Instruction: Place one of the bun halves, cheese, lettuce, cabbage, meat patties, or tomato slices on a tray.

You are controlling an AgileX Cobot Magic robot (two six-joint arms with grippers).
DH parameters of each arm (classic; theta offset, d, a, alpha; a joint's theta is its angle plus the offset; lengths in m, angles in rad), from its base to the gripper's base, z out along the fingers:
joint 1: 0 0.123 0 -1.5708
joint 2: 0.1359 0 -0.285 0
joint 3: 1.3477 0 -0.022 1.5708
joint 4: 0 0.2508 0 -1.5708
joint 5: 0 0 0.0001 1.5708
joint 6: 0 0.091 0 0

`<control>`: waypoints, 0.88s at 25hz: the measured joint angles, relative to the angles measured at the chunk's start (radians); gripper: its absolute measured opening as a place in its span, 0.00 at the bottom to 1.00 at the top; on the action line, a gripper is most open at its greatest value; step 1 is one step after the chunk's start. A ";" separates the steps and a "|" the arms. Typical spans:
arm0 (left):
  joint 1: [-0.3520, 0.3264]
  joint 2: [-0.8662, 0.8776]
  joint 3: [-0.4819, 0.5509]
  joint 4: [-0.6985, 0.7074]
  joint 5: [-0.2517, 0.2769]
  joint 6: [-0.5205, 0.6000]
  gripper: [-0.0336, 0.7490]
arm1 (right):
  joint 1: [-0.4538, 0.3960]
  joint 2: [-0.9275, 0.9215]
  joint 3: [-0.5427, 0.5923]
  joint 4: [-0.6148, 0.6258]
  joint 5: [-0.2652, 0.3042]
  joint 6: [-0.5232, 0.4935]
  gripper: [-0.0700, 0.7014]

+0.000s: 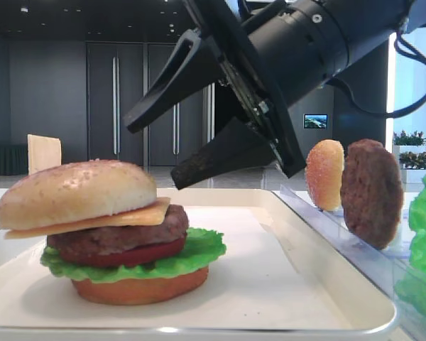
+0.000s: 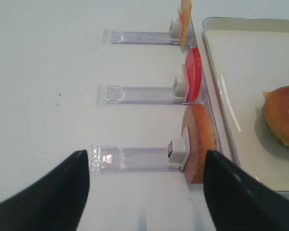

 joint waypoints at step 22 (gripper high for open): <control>0.000 0.000 0.000 0.000 0.000 0.000 0.76 | -0.019 -0.248 -0.238 -0.874 -0.013 0.690 0.87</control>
